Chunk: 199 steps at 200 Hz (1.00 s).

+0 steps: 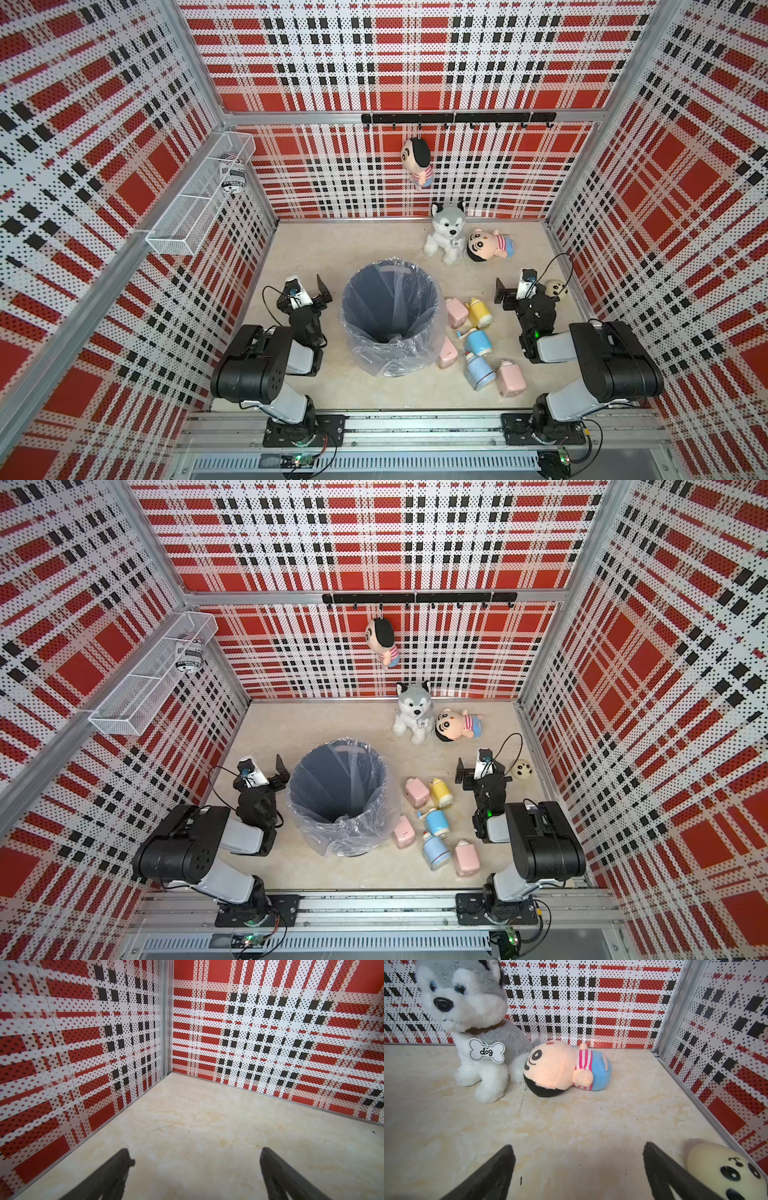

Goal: Take out the pencil sharpener tray and clean the shavings
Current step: Move the trash bin to the center of the board.

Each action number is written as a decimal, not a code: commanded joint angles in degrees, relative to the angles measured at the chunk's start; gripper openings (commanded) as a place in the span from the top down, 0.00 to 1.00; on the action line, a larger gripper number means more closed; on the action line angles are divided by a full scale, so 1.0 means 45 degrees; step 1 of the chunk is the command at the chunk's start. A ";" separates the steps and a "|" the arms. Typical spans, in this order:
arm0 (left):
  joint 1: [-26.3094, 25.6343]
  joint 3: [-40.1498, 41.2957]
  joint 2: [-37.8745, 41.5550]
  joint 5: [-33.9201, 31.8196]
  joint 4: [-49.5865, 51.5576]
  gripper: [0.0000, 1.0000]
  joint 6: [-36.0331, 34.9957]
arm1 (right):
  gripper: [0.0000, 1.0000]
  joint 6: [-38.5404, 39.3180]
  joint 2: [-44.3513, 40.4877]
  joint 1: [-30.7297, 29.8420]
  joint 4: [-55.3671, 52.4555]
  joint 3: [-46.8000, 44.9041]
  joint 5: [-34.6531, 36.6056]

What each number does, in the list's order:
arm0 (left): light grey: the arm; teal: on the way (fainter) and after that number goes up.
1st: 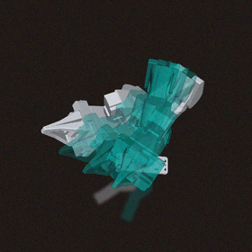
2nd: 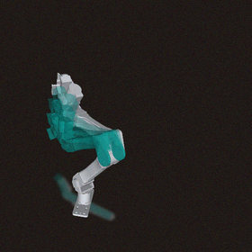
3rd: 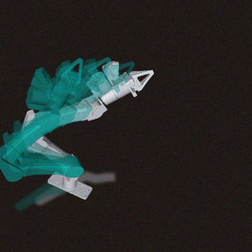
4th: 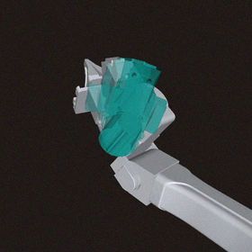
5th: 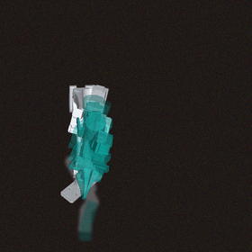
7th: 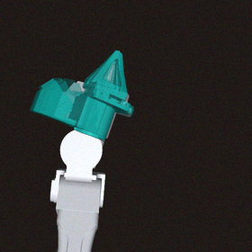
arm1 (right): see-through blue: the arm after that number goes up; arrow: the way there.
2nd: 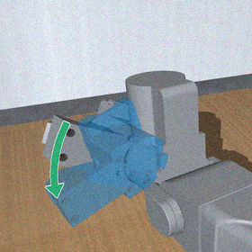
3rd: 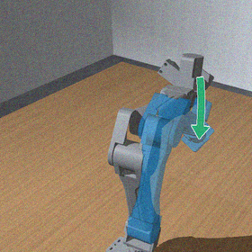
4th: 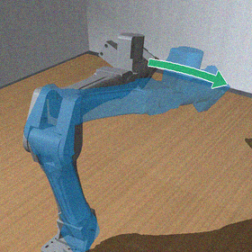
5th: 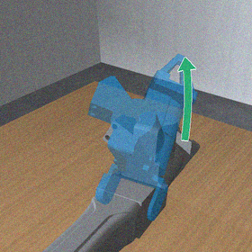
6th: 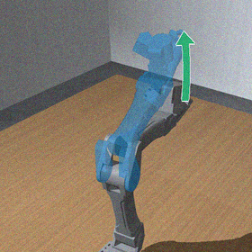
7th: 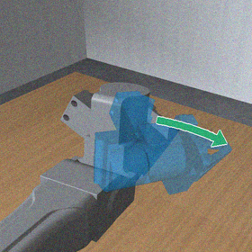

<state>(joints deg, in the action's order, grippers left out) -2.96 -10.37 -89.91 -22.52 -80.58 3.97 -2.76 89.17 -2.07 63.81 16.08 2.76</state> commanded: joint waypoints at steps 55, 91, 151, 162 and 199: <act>0.0056 -0.0156 -0.0109 -0.0073 -0.0415 0.02 -0.0150 | 0.00 0.0038 0.0151 0.0098 0.0334 0.0204 0.0030; 0.0067 -0.0156 -0.0119 -0.0073 -0.0415 0.02 -0.0142 | 0.00 0.0042 0.0157 0.0106 0.0340 0.0214 0.0045; 0.0072 -0.0161 -0.0120 -0.0073 -0.0415 0.02 -0.0149 | 0.00 0.0048 0.0163 0.0105 0.0350 0.0210 0.0030; 0.0046 -0.0156 -0.0098 -0.0073 -0.0415 0.02 -0.0139 | 0.00 0.0045 0.0163 0.0107 0.0336 0.0213 0.0029; -0.0307 0.1092 0.0616 -0.1030 -0.2001 0.02 -0.0311 | 0.00 0.0080 -0.0009 0.0107 0.0751 -0.0024 0.0205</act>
<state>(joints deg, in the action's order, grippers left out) -3.46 -9.23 -89.45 -23.97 -82.50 3.84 -2.74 89.17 -2.07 63.88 16.10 2.81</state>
